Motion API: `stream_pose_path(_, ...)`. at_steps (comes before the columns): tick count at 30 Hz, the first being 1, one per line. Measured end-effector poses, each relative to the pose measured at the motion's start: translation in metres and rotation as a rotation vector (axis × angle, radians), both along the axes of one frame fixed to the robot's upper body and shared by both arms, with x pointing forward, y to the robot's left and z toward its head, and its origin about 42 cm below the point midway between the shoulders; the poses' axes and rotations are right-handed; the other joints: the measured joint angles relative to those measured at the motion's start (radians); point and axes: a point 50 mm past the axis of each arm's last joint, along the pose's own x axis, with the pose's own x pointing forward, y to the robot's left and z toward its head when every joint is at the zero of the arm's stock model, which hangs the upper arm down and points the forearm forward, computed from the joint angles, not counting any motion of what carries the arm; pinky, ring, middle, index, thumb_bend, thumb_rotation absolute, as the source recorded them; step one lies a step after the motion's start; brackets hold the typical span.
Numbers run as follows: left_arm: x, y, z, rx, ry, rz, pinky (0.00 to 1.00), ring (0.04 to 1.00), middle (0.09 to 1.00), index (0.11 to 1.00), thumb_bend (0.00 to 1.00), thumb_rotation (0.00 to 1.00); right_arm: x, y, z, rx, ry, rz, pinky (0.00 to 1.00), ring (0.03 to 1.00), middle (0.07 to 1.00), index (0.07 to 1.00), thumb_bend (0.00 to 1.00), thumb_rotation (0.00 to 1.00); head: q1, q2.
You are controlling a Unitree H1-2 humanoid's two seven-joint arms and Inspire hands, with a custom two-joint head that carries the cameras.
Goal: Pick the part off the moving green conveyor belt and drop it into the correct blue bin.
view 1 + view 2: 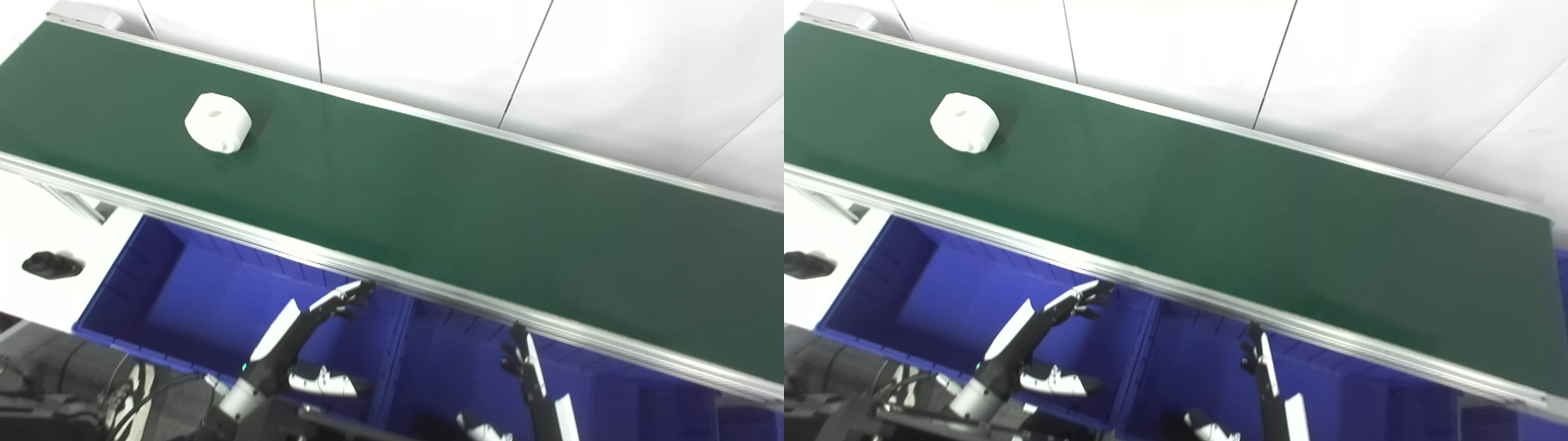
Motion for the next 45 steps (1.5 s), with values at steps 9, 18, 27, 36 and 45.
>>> stream_pose_path(9, 0.0, 0.007, 0.008, -0.031, -0.021, 0.041, 0.71, 0.798, 0.826, 0.799, 0.95, 0.42, 0.003, 0.004, -0.005, 0.0, -0.003, 0.0, 0.82, 0.911, 0.965, 1.0, 0.68, 0.54, -0.025, -0.038)
stream_pose_path(18, 0.03, 0.023, 0.069, -0.095, -0.269, 0.097, 0.73, 0.797, 0.833, 0.837, 0.94, 0.52, 0.005, 0.009, -0.012, -0.002, 0.002, 0.006, 0.8, 0.908, 0.963, 1.0, 0.68, 0.5, -0.021, -0.063)
stream_pose_path(27, 0.077, 0.045, 0.104, -0.045, -0.464, 0.115, 0.73, 0.809, 0.841, 0.84, 0.92, 0.54, 0.009, 0.011, -0.016, -0.003, -0.002, 0.002, 0.8, 0.911, 0.963, 1.0, 0.67, 0.51, -0.028, -0.08)
stream_pose_path(36, 0.11, 0.067, 0.134, 0.031, -0.531, 0.04, 0.79, 0.857, 0.89, 0.876, 0.79, 0.52, 0.01, 0.011, -0.023, -0.015, -0.002, 0.004, 0.79, 0.889, 0.942, 0.988, 0.67, 0.5, -0.051, -0.086)
stream_pose_path(45, 0.143, 0.086, 0.178, 0.154, -0.595, 0.063, 0.82, 0.899, 0.931, 0.902, 0.65, 0.4, 0.014, 0.013, -0.026, -0.031, -0.03, 0.014, 0.81, 0.887, 0.933, 0.983, 0.65, 0.49, -0.066, -0.086)
